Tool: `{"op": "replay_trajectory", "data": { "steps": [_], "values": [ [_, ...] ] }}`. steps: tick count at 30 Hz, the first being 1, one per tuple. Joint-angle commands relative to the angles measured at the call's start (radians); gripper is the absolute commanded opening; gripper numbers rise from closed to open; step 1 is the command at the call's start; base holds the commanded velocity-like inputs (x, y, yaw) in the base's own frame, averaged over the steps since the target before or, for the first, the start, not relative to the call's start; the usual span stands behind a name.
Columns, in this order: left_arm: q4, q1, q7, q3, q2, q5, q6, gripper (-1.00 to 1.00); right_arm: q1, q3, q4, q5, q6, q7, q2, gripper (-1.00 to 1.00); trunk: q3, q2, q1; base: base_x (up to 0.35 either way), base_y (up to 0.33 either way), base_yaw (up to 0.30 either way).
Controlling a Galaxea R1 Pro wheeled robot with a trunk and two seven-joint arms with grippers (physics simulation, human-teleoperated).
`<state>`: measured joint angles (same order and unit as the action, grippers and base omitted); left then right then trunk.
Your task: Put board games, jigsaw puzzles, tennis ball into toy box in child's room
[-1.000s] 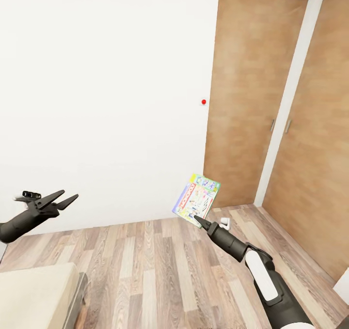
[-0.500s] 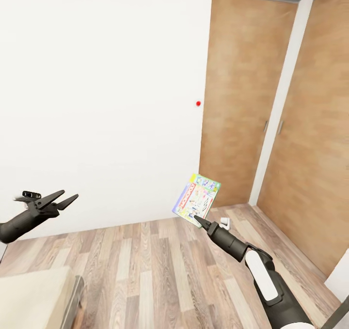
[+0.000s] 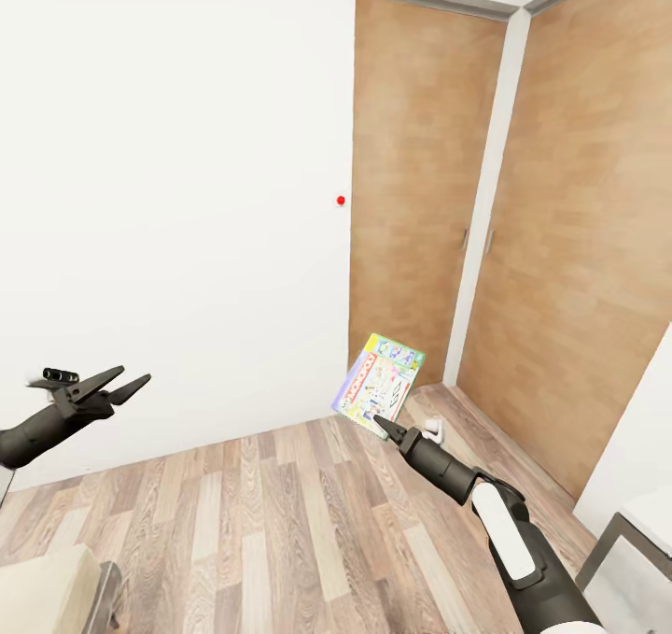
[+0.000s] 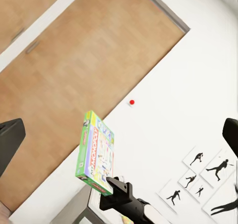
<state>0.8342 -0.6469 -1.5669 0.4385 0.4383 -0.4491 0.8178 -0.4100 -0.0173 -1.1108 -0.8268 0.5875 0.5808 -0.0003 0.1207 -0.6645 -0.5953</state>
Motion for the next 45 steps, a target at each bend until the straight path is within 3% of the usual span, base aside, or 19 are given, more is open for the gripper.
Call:
{"op": "replay_trajectory", "data": {
  "steps": [1,12,45],
  "values": [
    [0.0,0.0,-0.004,0.0,0.0,0.001,0.011,1.0,-0.001,-0.001,0.0,-0.008,0.008,0.0,0.0,-1.0,0.001,-0.002,0.0,0.0,0.048,-0.278],
    [0.0,0.0,-0.004,0.0,0.0,0.001,0.011,1.0,-0.001,-0.001,0.0,-0.008,0.008,0.0,0.0,-1.0,-0.003,-0.002,0.0,0.0,0.163,-0.279],
    [0.0,0.0,-0.004,0.0,0.0,0.001,0.009,1.0,-0.001,-0.001,0.0,-0.008,0.008,-0.001,0.0,-1.0,-0.019,-0.002,0.0,-0.034,0.003,-0.279]
  ]
}}
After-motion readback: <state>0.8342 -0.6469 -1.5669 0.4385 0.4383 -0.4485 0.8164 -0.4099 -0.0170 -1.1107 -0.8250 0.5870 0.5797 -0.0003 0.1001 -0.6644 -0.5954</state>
